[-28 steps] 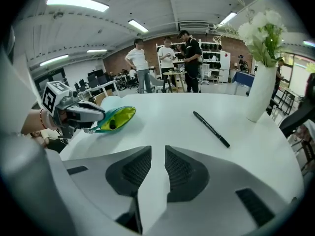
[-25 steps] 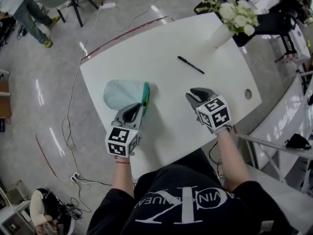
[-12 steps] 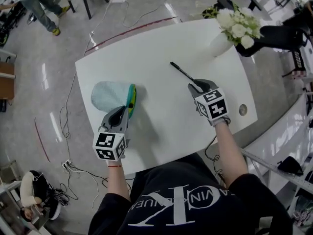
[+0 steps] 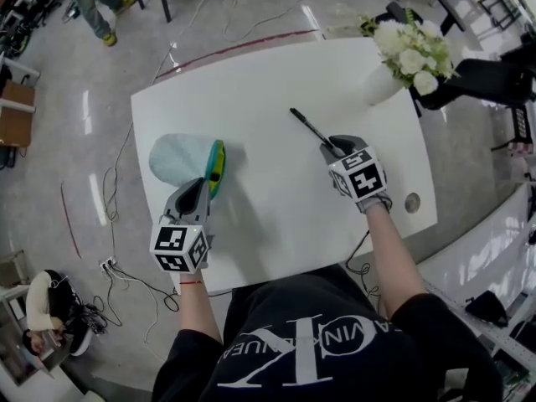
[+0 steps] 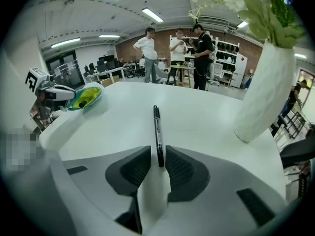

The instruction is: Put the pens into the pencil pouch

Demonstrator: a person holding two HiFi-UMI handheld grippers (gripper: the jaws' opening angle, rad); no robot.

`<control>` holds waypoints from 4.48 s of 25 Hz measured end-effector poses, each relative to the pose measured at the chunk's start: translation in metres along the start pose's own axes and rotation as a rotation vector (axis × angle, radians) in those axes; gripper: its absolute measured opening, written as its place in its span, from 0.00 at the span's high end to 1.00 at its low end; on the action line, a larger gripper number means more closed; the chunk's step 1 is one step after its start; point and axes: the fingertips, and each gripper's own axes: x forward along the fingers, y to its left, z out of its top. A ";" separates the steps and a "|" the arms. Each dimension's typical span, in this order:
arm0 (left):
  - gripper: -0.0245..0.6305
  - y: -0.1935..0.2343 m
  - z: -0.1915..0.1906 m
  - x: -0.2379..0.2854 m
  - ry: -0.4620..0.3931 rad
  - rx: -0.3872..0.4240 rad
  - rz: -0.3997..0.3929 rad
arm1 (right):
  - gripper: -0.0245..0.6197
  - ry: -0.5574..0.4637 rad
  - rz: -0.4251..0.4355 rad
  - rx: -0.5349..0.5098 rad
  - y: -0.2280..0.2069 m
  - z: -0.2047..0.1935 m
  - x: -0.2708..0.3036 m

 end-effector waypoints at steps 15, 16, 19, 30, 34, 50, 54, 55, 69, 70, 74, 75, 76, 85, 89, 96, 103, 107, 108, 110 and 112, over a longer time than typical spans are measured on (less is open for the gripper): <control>0.94 -0.009 -0.003 -0.006 -0.025 -0.045 0.096 | 0.89 -0.005 0.068 -0.052 0.000 -0.001 0.002; 0.94 -0.009 -0.003 -0.006 -0.026 -0.048 0.100 | 0.89 -0.004 0.072 -0.060 0.000 -0.001 0.001; 0.94 -0.011 -0.004 -0.007 -0.025 -0.048 0.110 | 0.89 -0.018 0.110 -0.058 0.007 0.002 -0.001; 0.94 -0.005 -0.006 -0.015 -0.036 -0.058 0.127 | 0.89 -0.073 0.272 -0.114 0.076 0.025 -0.017; 0.94 -0.003 -0.007 -0.017 -0.035 -0.063 0.118 | 0.89 -0.082 0.330 -0.139 0.106 0.032 -0.023; 0.94 0.009 -0.010 -0.020 -0.047 -0.074 0.075 | 0.89 -0.052 0.476 -0.256 0.198 0.039 -0.020; 0.94 0.007 -0.010 -0.022 -0.051 -0.066 0.047 | 0.89 -0.037 0.482 -0.277 0.211 0.043 -0.016; 0.94 0.006 -0.011 -0.023 -0.052 -0.064 0.039 | 0.89 -0.035 0.481 -0.282 0.214 0.044 -0.014; 0.94 -0.007 -0.015 -0.027 -0.060 -0.063 -0.064 | 0.89 -0.007 0.460 -0.301 0.238 0.064 0.010; 0.94 -0.008 -0.015 -0.027 -0.060 -0.062 -0.068 | 0.89 -0.008 0.459 -0.304 0.240 0.067 0.012; 0.94 -0.009 -0.015 -0.028 -0.060 -0.060 -0.083 | 0.89 -0.009 0.457 -0.312 0.247 0.075 0.018; 0.94 -0.009 -0.015 -0.028 -0.062 -0.060 -0.085 | 0.89 -0.010 0.457 -0.314 0.249 0.077 0.019; 0.94 -0.010 -0.015 -0.028 -0.063 -0.061 -0.086 | 0.89 -0.012 0.457 -0.315 0.250 0.079 0.020; 0.94 -0.017 -0.015 -0.029 -0.071 -0.060 -0.116 | 0.88 -0.069 0.430 -0.309 0.260 0.099 0.028; 0.94 -0.016 -0.014 -0.029 -0.076 -0.070 -0.113 | 0.87 -0.091 0.408 -0.314 0.257 0.097 0.031; 0.94 -0.012 -0.017 -0.025 -0.068 -0.073 -0.102 | 0.82 -0.106 0.423 -0.297 0.250 0.091 0.025; 0.94 -0.010 -0.013 -0.022 -0.072 -0.074 -0.103 | 0.84 -0.081 0.424 -0.276 0.243 0.078 0.026; 0.94 -0.011 -0.015 -0.022 -0.067 -0.073 -0.109 | 0.85 -0.072 0.434 -0.276 0.248 0.078 0.030; 0.94 -0.011 -0.015 -0.022 -0.066 -0.072 -0.110 | 0.85 -0.072 0.436 -0.278 0.250 0.078 0.030; 0.94 -0.012 -0.015 -0.022 -0.065 -0.071 -0.113 | 0.86 -0.072 0.439 -0.279 0.253 0.079 0.032; 0.94 -0.012 -0.015 -0.022 -0.064 -0.070 -0.114 | 0.86 -0.067 0.440 -0.272 0.254 0.079 0.035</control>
